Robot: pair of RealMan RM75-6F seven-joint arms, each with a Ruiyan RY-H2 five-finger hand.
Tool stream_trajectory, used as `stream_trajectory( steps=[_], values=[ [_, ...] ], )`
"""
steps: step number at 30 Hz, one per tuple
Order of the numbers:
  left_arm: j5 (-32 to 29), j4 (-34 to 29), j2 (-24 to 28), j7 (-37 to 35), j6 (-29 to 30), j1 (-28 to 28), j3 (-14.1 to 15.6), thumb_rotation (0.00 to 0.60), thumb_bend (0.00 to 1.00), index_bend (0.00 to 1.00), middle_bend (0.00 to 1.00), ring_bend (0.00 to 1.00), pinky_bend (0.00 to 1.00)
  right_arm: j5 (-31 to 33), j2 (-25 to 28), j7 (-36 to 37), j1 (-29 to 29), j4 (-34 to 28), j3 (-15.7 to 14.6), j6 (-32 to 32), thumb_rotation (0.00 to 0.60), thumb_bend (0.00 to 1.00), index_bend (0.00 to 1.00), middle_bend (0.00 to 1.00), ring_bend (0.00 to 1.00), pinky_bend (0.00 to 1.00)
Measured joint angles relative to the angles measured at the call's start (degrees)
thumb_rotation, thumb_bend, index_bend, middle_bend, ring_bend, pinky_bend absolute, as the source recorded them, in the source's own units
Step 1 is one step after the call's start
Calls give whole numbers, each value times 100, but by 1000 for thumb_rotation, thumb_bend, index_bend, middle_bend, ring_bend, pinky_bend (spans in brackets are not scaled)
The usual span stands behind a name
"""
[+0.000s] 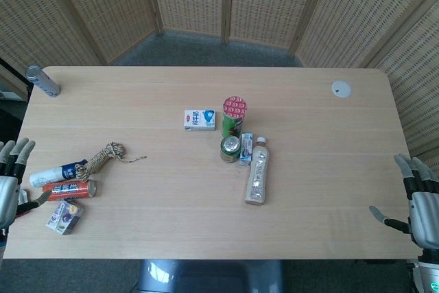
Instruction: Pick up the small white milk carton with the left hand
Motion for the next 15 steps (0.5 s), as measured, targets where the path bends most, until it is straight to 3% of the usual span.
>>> stream_trajectory(
  steps=[9, 15],
  values=[
    [-113, 52, -38, -81, -303, -55, 16, 600, 0, 0, 0, 0, 0, 106, -2, -76, -9, 4, 16, 5, 574, 0, 0, 0, 0, 0],
    [-376, 95, -175, 11, -845, -382, -148, 600, 0, 0, 0, 0, 0, 379, 21, -11, -21, 34, 131, 28, 574, 0, 0, 0, 0, 0]
  ],
)
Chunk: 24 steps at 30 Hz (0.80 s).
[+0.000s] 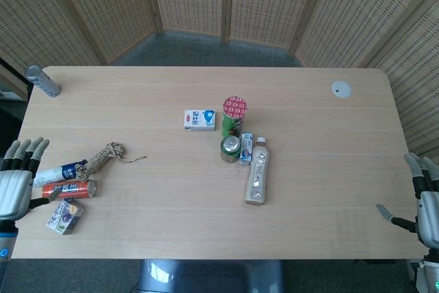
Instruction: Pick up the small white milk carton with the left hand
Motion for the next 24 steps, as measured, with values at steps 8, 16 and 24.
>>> stream_trajectory(
  steps=[8, 16, 24],
  values=[
    [-1090, 32, -567, 1252, -1399, -1239, -652, 600, 0, 0, 0, 0, 0, 377, -40, 82, 108, 150, 149, -225, 572, 0, 0, 0, 0, 0],
    [-2524, 926, -2022, 3125, -2383, -2935, -1163, 600, 0, 0, 0, 0, 0, 775, -87, 276, 254, 441, 216, -670, 572, 0, 0, 0, 0, 0],
    [-3674, 2614, -3430, 4340, -2735, -4308, -1503, 600, 0, 0, 0, 0, 0, 966, -35, 527, 271, 597, 267, -798, 571, 0, 0, 0, 0, 0]
  ],
)
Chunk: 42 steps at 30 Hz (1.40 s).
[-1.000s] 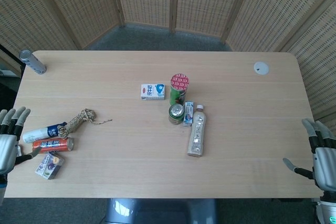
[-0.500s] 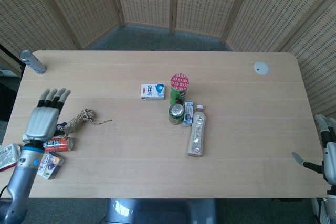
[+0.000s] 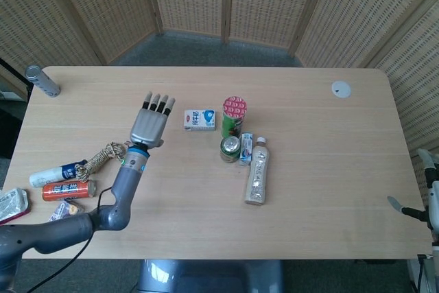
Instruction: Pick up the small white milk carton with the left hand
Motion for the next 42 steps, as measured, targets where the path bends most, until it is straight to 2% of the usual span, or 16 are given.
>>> stream_trajectory(
  steps=[8, 16, 23, 33, 37, 42],
  values=[
    [-697, 1084, -830, 399, -378, -729, -56, 600, 0, 0, 0, 0, 0, 50, 52, 121, -22, 35, 29, -5, 571, 0, 0, 0, 0, 0],
    [-1059, 1651, -1165, 612, -574, -937, 75, 600, 0, 0, 0, 0, 0, 62, 51, 146, -15, 59, 31, -33, 572, 0, 0, 0, 0, 0],
    [-1066, 2048, -1344, 551, -794, -993, 220, 600, 0, 0, 0, 0, 0, 65, 31, 92, -4, 57, 26, -40, 572, 0, 0, 0, 0, 0],
    [-770, 2826, -1631, 233, -1233, -996, 466, 600, 0, 0, 0, 0, 0, 78, 70, 116, -49, 29, 40, 34, 573, 0, 0, 0, 0, 0],
    [-725, 2864, -1621, 237, -1297, -884, 571, 600, 0, 0, 0, 0, 0, 76, 95, 144, -69, 14, 46, 65, 571, 0, 0, 0, 0, 0],
    [-737, 2617, -1439, 397, -1276, -747, 681, 600, 0, 0, 0, 0, 0, 33, 125, 178, -95, -26, 45, 112, 575, 0, 0, 0, 0, 0]
  ],
)
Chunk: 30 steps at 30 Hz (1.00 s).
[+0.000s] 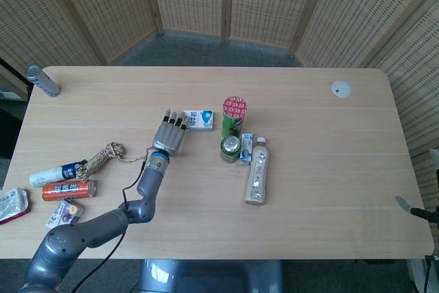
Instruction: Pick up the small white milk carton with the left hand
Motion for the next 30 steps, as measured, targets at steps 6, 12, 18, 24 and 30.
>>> stream_trajectory(
  steps=[6, 12, 18, 24, 30],
  values=[
    [-270, -866, 557, 686, 244, 179, 222, 600, 0, 6, 0, 0, 0, -35, 32, 61, -20, -36, 8, 40, 572, 0, 0, 0, 0, 0],
    [-959, -2519, 1545, 1661, 899, 291, 449, 600, 0, 22, 0, 0, 0, -68, 83, 189, -43, -72, 17, 62, 571, 0, 0, 0, 0, 0],
    [-2176, -4378, 2765, 2621, 1746, 265, 602, 600, 0, 19, 0, 0, 0, -128, 127, 291, -55, -100, 8, 57, 572, 0, 0, 0, 0, 0],
    [-2374, -4850, 3259, 2432, 1769, 220, 583, 600, 0, 1, 0, 0, 0, -122, 133, 330, -46, -95, 13, 38, 574, 0, 0, 0, 0, 0],
    [-1229, -3998, 2626, 1761, 1406, 53, 586, 600, 0, 0, 0, 0, 0, -6, 133, 359, -36, -27, 43, -11, 573, 0, 0, 0, 0, 0]
  ],
)
